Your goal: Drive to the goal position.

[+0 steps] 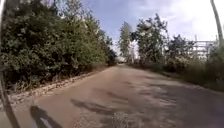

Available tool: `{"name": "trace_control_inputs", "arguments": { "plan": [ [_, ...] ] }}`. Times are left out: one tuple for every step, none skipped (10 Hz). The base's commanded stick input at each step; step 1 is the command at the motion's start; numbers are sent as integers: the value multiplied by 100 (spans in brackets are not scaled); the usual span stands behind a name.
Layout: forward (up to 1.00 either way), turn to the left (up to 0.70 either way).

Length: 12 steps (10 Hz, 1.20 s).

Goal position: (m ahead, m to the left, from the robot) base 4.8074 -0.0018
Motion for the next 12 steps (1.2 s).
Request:
{"name": "trace_control_inputs", "arguments": {
  "plan": [
    [70,2],
    [70,2],
    [70,2],
    [70,3],
    [70,2],
    [70,3],
    [70,3],
    [70,2],
    [70,2],
    [70,3],
    [70,3],
    [70,2]
  ]
}}
